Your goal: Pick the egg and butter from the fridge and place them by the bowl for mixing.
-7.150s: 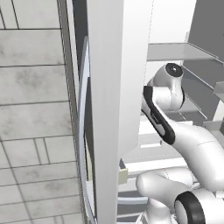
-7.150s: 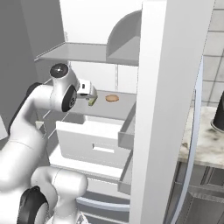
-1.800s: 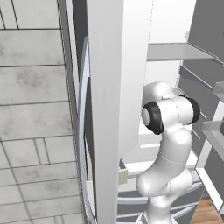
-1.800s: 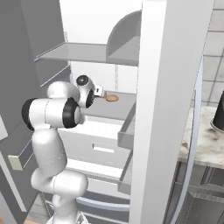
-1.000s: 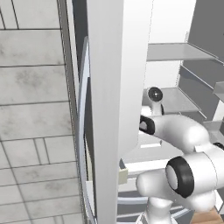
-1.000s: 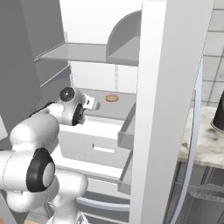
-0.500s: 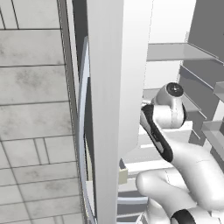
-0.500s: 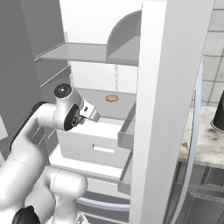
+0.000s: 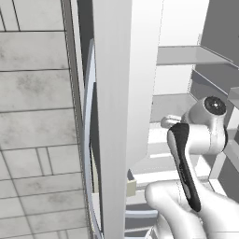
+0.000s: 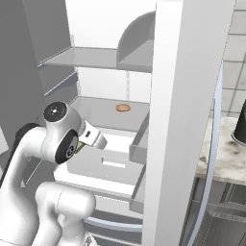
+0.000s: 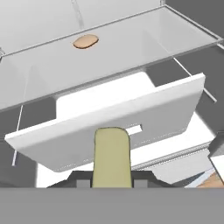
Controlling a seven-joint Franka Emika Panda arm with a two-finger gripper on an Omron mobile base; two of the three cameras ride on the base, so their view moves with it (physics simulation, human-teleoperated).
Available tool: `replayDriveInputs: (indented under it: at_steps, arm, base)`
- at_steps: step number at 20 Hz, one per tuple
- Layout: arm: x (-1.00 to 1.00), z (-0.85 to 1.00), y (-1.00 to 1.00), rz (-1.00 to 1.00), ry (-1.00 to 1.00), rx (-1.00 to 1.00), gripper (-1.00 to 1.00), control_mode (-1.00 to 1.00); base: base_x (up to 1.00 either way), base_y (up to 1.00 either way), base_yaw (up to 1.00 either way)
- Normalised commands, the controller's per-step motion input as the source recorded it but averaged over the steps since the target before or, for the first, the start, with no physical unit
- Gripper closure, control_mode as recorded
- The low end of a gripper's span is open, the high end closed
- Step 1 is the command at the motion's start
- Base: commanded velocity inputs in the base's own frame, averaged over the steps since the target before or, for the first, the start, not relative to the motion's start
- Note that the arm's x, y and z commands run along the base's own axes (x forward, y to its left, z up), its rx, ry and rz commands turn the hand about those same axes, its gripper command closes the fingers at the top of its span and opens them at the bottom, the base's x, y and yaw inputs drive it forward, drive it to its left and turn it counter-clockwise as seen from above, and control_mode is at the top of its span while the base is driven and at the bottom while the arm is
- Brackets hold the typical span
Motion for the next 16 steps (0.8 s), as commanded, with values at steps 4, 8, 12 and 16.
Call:
replayDriveInputs:
  at_steps: [4, 8, 12, 16]
  arm:
    - [-0.91, 0.91, -0.25, -0.01, -0.3, 0.0, 1.0, -1.0]
    - [-0.12, 0.11, -0.01, 0.0, -0.02, 0.0, 1.0, -1.0]
    - [-0.42, -0.08, 0.0, 0.0, 0.01, 0.0, 1.0, 1.0]
    - [0.0, 0.0, 0.0, 0.0, 0.0, 0.0, 1.0, 1.0]
  base:
    - [0.0, 0.0, 0.0]
    - [0.0, 0.0, 0.0]
    - [-0.5, 0.0, 0.0]
    - [-1.0, 0.0, 0.0]
